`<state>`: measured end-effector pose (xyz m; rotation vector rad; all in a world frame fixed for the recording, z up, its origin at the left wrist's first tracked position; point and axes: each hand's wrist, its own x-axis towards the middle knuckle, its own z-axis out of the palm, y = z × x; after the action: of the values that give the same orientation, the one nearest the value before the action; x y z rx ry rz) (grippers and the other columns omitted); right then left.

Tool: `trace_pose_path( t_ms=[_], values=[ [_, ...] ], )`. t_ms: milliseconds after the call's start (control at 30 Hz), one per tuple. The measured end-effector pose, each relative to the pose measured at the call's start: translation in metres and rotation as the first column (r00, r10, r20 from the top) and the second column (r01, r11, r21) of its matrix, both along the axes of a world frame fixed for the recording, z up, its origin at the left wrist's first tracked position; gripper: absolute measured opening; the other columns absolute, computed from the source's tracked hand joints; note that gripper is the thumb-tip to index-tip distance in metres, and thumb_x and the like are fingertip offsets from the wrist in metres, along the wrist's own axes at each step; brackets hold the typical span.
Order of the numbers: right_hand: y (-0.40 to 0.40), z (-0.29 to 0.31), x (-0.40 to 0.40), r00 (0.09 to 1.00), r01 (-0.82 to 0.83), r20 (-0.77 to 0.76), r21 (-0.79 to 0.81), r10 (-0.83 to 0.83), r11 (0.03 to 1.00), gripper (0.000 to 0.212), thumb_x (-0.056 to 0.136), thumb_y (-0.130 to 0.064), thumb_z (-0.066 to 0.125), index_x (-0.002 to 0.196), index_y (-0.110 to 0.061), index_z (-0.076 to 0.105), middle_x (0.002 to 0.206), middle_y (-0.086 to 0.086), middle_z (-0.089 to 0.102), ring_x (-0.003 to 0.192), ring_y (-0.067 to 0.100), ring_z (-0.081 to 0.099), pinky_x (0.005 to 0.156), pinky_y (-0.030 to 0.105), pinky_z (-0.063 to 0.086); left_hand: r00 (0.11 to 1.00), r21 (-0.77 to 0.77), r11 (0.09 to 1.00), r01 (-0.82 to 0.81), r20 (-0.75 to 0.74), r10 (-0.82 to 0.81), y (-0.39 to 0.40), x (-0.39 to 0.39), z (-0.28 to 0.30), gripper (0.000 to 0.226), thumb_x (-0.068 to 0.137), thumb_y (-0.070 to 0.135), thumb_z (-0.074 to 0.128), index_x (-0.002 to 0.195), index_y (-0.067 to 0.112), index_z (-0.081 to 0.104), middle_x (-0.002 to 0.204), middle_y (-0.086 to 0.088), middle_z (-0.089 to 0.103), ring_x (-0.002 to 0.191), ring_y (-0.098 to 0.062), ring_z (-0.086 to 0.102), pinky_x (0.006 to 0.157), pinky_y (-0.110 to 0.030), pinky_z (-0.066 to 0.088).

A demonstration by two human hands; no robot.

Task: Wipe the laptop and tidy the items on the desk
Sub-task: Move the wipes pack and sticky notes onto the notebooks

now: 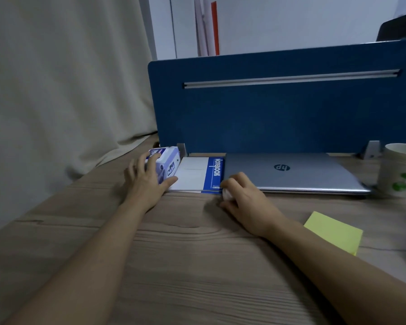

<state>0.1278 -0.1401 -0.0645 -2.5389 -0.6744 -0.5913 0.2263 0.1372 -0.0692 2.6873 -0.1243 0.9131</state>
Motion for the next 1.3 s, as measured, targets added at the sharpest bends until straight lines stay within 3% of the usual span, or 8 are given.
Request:
trace_pose_path(
  t_ms=[400, 567, 667, 767, 900, 1067, 1200, 1300],
  values=[
    [0.023, 0.009, 0.026, 0.989, 0.094, 0.12, -0.073, -0.085, 0.993, 0.042, 0.093, -0.034, 0.058, 0.128, -0.012, 0.052, 0.124, 0.009, 0.055, 0.108, 0.03, 0.052, 0.083, 0.042, 0.046, 0.998, 0.017, 1.0, 0.021, -0.056, -0.02, -0.003, 0.044, 0.0, 0.084, 0.08, 0.069, 0.055, 0.145, 0.026, 0.024, 0.155, -0.01, 0.021, 0.14, -0.038, 0.019, 0.113, -0.051, 0.019],
    [0.038, 0.009, 0.048, 0.991, 0.114, 0.065, -0.009, -0.113, 0.993, 0.033, 0.09, -0.035, 0.059, 0.114, -0.012, 0.051, 0.111, 0.008, 0.054, 0.098, 0.03, 0.051, 0.072, 0.043, 0.047, 0.993, 0.008, 0.999, 0.051, -0.11, -0.05, -0.001, 0.051, -0.002, 0.092, 0.081, 0.069, 0.057, 0.15, 0.026, 0.014, 0.161, -0.01, 0.01, 0.147, -0.042, -0.003, 0.118, -0.055, 0.007],
    [0.046, 0.007, 0.064, 0.986, 0.155, 0.062, 0.005, -0.155, 0.988, 0.032, 0.09, -0.037, 0.061, 0.094, -0.016, 0.038, 0.1, 0.003, 0.051, 0.086, 0.027, 0.051, 0.062, 0.04, 0.042, 0.994, -0.021, 0.998, 0.066, -0.087, -0.068, -0.004, 0.046, -0.002, 0.092, 0.081, 0.066, 0.058, 0.152, 0.03, 0.011, 0.163, -0.005, 0.003, 0.147, -0.04, -0.012, 0.118, -0.059, 0.005],
    [0.051, 0.006, 0.077, 0.98, 0.185, 0.074, -0.008, -0.184, 0.983, 0.035, 0.09, -0.034, 0.061, 0.089, -0.019, 0.029, 0.094, 0.0, 0.046, 0.082, 0.026, 0.049, 0.057, 0.036, 0.035, 0.991, -0.05, 0.994, 0.1, -0.082, -0.103, -0.008, 0.042, -0.002, 0.09, 0.081, 0.067, 0.058, 0.151, 0.04, 0.009, 0.164, 0.003, -0.005, 0.147, -0.038, -0.019, 0.115, -0.065, 0.005],
    [0.051, 0.005, 0.084, 0.98, 0.199, 0.028, -0.017, -0.198, 0.98, 0.026, 0.092, -0.027, 0.056, 0.091, -0.018, 0.032, 0.096, 0.0, 0.036, 0.076, 0.029, 0.048, 0.054, 0.039, 0.036, 0.99, -0.011, 0.995, 0.096, -0.104, -0.097, -0.009, 0.039, -0.003, 0.1, 0.075, 0.076, 0.057, 0.151, 0.043, 0.002, 0.164, 0.006, -0.009, 0.147, -0.036, -0.02, 0.115, -0.064, 0.004],
    [0.043, 0.003, 0.084, 0.952, 0.283, 0.168, -0.172, -0.255, 0.944, 0.021, 0.094, -0.026, 0.053, 0.107, -0.01, 0.052, 0.114, 0.01, 0.046, 0.093, 0.03, 0.047, 0.077, 0.042, 0.043, 0.986, 0.024, 0.994, 0.103, -0.137, -0.098, -0.004, 0.036, -0.007, 0.111, 0.066, 0.084, 0.054, 0.15, 0.043, -0.006, 0.163, 0.008, -0.012, 0.147, -0.033, -0.018, 0.116, -0.063, 0.01],
    [0.042, 0.003, 0.082, 0.965, 0.257, 0.094, -0.133, -0.246, 0.957, 0.012, 0.095, -0.009, 0.048, 0.104, -0.007, 0.055, 0.109, 0.011, 0.045, 0.08, 0.034, 0.055, 0.067, 0.044, 0.048, 0.98, 0.003, 0.994, 0.107, -0.171, -0.105, -0.002, 0.034, -0.006, 0.112, 0.067, 0.081, 0.059, 0.151, 0.044, -0.005, 0.162, 0.012, -0.017, 0.147, -0.03, -0.019, 0.115, -0.062, 0.012],
    [0.044, 0.003, 0.083, 0.965, 0.262, 0.078, -0.177, -0.252, 0.949, 0.02, 0.097, -0.021, 0.046, 0.114, -0.015, 0.056, 0.115, 0.006, 0.047, 0.087, 0.031, 0.058, 0.07, 0.041, 0.048, 0.978, 0.005, 0.995, 0.099, -0.184, -0.096, -0.003, 0.034, -0.004, 0.111, 0.068, 0.08, 0.059, 0.151, 0.044, -0.006, 0.162, 0.009, -0.017, 0.147, -0.03, -0.02, 0.117, -0.061, 0.009]
  ],
)
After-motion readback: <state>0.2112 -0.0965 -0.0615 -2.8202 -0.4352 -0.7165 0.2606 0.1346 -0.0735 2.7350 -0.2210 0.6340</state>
